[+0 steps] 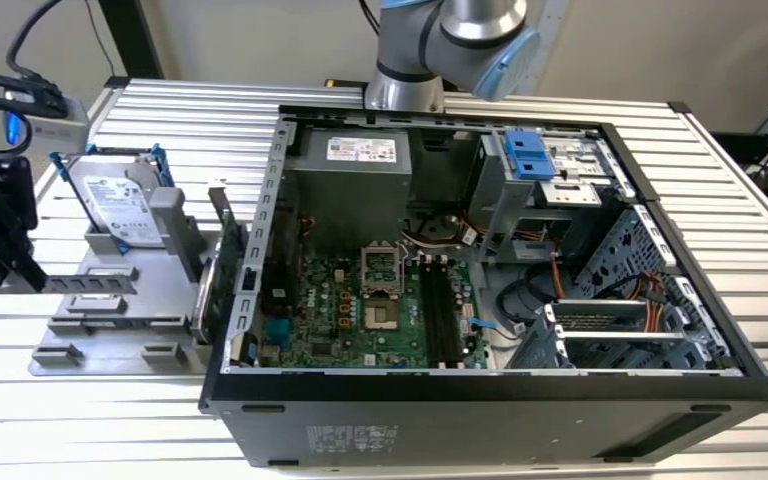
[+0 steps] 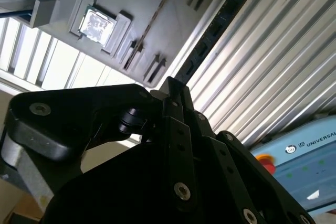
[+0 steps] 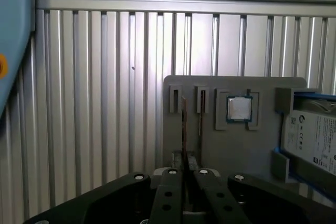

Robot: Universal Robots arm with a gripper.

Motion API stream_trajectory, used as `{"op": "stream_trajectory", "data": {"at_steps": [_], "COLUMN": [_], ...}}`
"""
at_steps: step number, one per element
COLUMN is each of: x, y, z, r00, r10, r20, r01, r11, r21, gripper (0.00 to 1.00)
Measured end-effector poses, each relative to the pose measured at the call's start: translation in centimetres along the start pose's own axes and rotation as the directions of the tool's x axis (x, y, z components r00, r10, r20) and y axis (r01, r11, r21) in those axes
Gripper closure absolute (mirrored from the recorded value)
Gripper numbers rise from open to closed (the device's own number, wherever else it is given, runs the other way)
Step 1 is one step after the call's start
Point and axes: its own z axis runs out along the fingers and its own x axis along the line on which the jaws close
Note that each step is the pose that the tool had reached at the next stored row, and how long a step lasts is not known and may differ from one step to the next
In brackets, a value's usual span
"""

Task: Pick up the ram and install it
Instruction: 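Pick up the ram and move it above insertion slot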

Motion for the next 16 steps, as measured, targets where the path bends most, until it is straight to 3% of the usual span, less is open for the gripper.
{"op": "stream_trajectory", "data": {"at_steps": [9, 16], "x": [-0.05, -0.08], "y": [0.0, 0.01], "z": [-0.38, -1.46], "r00": [1.0, 1.0], "r10": [0.0, 0.0], "r20": [-0.0001, 0.0], "r01": [0.0, 0.0], "r11": [1.0, 1.0], "r21": [0.0015, 0.0017], "gripper": [1.0, 1.0]}}
